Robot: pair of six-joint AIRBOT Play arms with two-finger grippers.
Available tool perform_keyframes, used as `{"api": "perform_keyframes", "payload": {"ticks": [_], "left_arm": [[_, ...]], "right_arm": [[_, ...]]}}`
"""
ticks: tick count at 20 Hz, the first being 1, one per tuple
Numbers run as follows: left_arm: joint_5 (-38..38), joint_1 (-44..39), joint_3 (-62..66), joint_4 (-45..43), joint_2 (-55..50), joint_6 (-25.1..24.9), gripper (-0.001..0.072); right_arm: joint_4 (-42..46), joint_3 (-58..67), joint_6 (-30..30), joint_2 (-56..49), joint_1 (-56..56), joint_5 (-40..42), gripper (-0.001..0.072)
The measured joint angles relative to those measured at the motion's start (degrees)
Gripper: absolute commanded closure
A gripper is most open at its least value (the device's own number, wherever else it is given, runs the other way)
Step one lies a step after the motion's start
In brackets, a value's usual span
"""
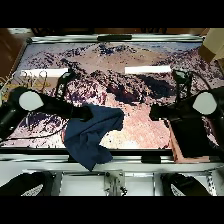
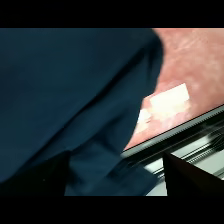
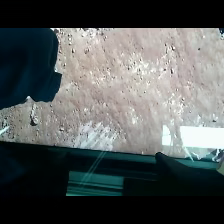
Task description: Fold the shirts.
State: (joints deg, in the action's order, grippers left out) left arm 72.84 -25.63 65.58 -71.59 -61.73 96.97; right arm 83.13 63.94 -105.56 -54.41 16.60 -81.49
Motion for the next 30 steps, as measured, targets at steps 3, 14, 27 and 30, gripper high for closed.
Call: {"api": "perform_keyframes", "payload": {"ticks": [3, 14, 27, 30], "left_arm": [[9.0, 7.5, -6.6, -4.5, 6.3, -0.7, -0.0013], [0.1, 20.4, -38.3, 4.2, 15.0, -3.3, 0.0053], [-13.5, 20.9, -40.8, 8.9, 6.2, -6.6, 0.0676], [-14.7, 20.9, -40.8, 9.0, 6.1, -7.9, 0.0676]], "right_arm": [[-1.8, -1.2, 1.2, -2.5, 0.0, 0.9, 0.0077], [-18.3, -1.9, 10.3, -17.3, 0.0, 5.6, 0.0077], [-20.9, -1.9, 13.8, -25.3, 8.9, 19.0, 0.0077], [-20.2, -1.9, 11.6, -27.6, 9.8, 22.6, 0.008]]}}
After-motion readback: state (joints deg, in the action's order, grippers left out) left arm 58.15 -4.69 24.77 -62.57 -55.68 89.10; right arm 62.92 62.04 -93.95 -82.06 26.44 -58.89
